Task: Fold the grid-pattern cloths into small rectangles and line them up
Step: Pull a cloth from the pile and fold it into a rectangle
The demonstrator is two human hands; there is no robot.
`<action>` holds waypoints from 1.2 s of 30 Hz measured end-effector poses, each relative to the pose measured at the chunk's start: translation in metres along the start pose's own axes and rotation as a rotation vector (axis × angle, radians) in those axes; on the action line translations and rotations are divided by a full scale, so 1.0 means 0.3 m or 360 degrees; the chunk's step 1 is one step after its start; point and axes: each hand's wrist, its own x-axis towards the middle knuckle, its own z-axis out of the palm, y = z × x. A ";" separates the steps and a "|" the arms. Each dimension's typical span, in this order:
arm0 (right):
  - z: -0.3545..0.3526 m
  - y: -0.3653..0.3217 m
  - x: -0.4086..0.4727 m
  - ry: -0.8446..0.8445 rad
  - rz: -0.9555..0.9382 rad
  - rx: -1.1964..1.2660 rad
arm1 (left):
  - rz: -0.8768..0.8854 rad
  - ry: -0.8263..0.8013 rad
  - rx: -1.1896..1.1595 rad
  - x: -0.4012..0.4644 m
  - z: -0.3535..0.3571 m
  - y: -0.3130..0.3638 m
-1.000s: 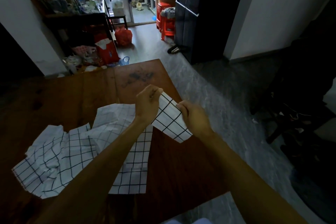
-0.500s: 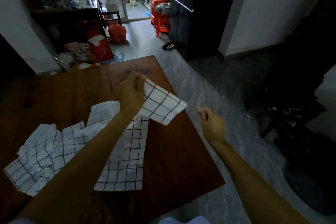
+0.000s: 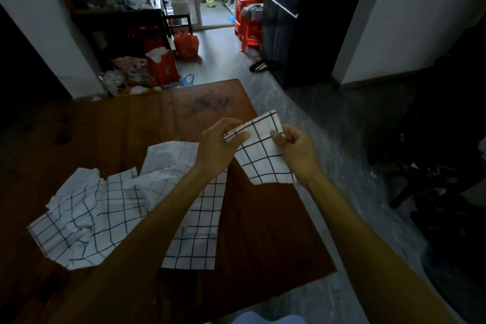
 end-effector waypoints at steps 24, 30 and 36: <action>0.026 -0.029 -0.030 0.0057 -0.0125 0.0150 | -0.0138 0.0147 -0.0399 -0.043 -0.054 0.033; 0.017 -0.004 -0.025 -0.0003 -0.0080 0.0022 | -0.0173 0.0164 -0.0454 -0.037 -0.057 0.029; 0.013 -0.005 -0.017 -0.0005 -0.0081 0.0029 | -0.0166 0.0190 -0.0435 -0.031 -0.060 0.015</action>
